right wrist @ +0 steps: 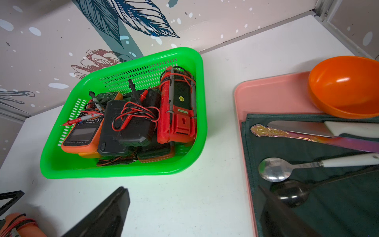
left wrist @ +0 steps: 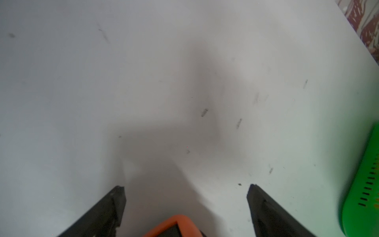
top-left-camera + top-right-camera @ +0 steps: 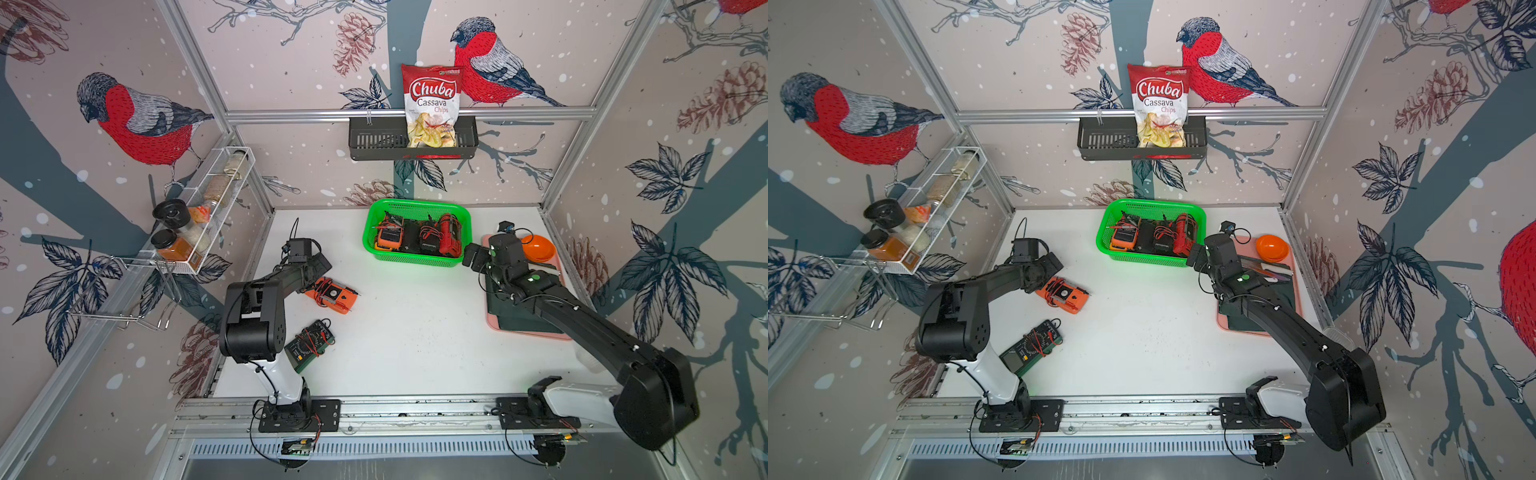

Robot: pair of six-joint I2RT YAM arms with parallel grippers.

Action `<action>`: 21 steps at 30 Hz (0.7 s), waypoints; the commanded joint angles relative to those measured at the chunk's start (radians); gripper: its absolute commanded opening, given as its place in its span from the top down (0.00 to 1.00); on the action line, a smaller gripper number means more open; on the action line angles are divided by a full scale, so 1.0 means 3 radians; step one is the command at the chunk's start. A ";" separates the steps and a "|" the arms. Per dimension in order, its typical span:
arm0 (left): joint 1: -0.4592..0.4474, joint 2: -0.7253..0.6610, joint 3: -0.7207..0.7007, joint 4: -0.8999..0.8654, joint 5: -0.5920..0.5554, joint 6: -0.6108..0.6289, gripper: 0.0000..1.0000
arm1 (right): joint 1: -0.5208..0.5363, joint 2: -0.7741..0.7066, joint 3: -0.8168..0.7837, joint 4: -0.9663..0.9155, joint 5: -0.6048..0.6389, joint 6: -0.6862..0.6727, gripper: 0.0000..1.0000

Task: Put the multimeter into the basket
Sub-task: Adjust the multimeter at the center of the board.

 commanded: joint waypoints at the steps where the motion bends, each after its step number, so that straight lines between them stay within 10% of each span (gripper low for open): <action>1: -0.0109 0.0051 0.0020 -0.0136 0.0180 0.0106 0.06 | 0.0035 0.0048 0.0047 -0.0023 -0.0023 -0.0045 0.01; 21: -0.0791 -0.0067 -0.0143 0.0092 0.0558 -0.0034 0.11 | 0.0808 0.0834 0.0671 -0.0113 -0.0485 -0.0482 0.05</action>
